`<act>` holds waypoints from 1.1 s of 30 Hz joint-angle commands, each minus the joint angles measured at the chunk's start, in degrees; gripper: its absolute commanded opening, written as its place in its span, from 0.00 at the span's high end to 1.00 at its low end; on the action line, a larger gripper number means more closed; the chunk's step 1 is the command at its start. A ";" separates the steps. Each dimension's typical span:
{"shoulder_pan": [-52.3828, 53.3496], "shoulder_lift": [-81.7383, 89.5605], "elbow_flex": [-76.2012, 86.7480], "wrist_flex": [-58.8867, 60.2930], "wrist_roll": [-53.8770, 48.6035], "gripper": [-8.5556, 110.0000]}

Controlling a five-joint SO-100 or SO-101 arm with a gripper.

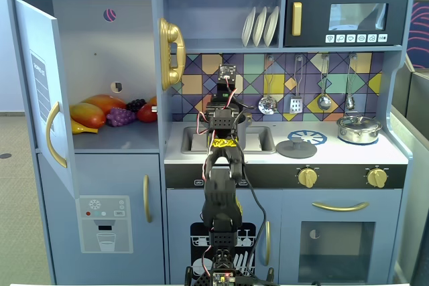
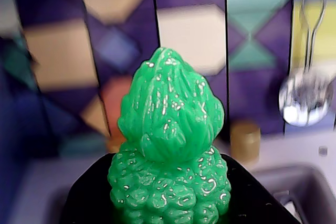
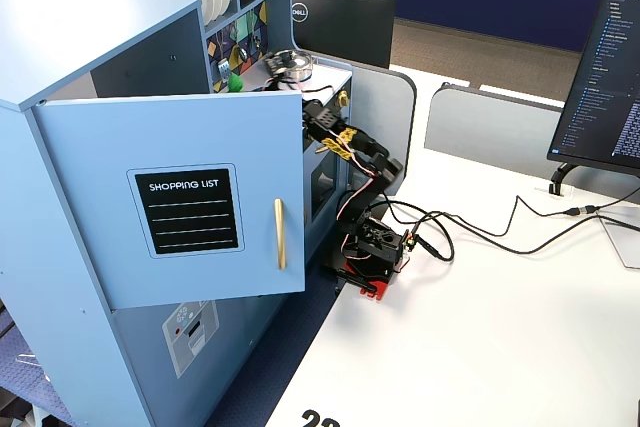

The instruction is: Pick up the green pineapple from the left cabinet and place it in the gray recipient

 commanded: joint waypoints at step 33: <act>-0.18 50.62 54.40 42.54 5.19 0.93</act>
